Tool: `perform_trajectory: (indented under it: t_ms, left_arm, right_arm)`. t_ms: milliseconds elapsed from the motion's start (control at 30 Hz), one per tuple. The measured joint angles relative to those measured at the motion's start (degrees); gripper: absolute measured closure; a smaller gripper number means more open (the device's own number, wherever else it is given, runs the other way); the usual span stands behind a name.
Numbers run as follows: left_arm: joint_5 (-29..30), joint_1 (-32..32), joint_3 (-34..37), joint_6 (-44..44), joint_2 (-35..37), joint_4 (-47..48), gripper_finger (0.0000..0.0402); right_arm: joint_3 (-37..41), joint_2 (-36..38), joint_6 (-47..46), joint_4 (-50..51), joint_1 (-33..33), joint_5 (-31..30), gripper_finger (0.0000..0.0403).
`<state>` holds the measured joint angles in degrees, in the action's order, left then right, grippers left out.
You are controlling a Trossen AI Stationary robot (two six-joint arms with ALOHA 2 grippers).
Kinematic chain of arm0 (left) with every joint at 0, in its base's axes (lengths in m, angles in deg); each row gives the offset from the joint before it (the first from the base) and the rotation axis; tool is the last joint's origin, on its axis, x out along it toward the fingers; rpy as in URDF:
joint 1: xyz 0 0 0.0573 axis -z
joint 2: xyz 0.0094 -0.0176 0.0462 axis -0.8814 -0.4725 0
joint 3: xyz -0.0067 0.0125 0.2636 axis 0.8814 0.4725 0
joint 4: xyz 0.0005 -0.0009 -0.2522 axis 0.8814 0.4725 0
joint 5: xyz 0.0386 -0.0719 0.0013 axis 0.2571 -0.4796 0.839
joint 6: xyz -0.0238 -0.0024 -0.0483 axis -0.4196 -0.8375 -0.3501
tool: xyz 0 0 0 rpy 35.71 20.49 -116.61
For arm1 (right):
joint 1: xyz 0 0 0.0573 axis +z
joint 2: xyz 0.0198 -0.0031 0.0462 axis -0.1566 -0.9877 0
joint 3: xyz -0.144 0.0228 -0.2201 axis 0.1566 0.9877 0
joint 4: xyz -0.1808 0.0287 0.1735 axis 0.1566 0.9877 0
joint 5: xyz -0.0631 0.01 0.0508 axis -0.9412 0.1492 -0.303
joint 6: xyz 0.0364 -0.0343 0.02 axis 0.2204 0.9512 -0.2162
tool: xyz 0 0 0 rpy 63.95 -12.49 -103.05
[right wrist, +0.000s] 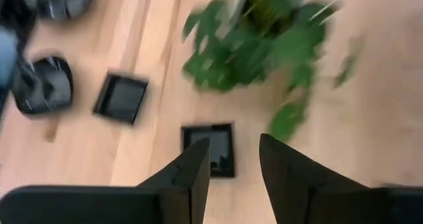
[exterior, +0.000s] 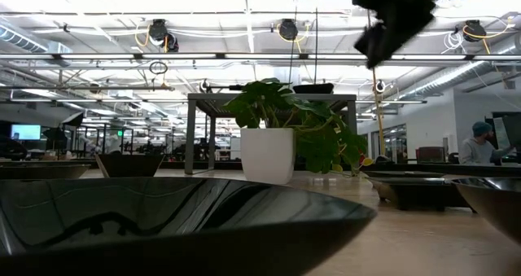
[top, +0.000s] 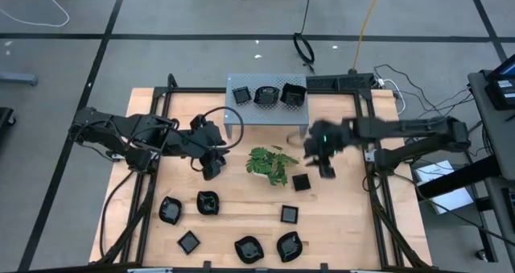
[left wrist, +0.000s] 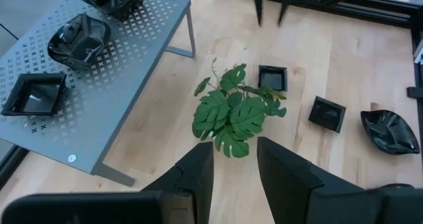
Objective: Pick & Place Mini shaped plates
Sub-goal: Stack the square black bowl on top of the other square black bowls on the shelf
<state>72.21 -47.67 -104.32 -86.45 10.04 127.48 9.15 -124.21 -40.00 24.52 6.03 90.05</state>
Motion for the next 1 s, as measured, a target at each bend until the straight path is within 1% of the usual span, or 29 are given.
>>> perform_trajectory:
  t_ms: [100, 167, 267, 433, 567, 667, 800, 900, 1000]
  left_arm:
    - [-0.1, 0.2, 0.0, -0.1, 0.0, 0.0, 0.0279]
    - [-0.2, 0.3, 0.0, -0.1, -0.4, 0.0, 0.0279]
    - [-0.7, 0.4, 0.1, -0.2, -1.0, 0.0, 0.0279]
    - [-1.7, 0.8, 0.1, -1.6, -2.9, 0.1, 0.0279]
    - [-1.9, 1.1, 0.0, -2.5, -4.6, -0.2, 0.0279]
    - [-2.6, 1.3, 0.0, -3.2, -6.0, -0.4, 0.0279]
    - [-2.9, 1.5, 0.0, -3.8, -7.4, -0.2, 0.0279]
    - [-2.9, 1.8, 0.0, -4.7, -8.0, -0.2, 0.0279]
    - [-2.9, 2.0, 0.0, -4.6, -8.3, -0.1, 0.0279]
  right_arm:
    - [6.8, 0.2, -1.6, -4.6, 5.6, -5.2, 0.0285]
    - [10.2, 0.2, -2.2, -5.9, 8.8, -9.2, 0.0285]
    - [14.0, 0.0, -3.3, -7.3, 13.0, -12.9, 0.0285]
    - [18.1, 0.0, -6.8, -14.6, 18.1, -13.2, 0.0284]
    - [20.9, -1.1, -8.0, -23.9, 21.0, -14.9, 0.0268]
    - [22.8, -3.1, -6.7, -29.9, 22.3, -14.9, 0.0257]
    - [23.9, -5.8, -6.0, -34.4, 23.4, -15.5, 0.0252]
    - [24.0, -8.2, -5.5, -35.1, 24.2, -19.1, 0.0256]
    - [24.0, -11.1, -3.2, -35.3, 24.5, -19.6, 0.0258]
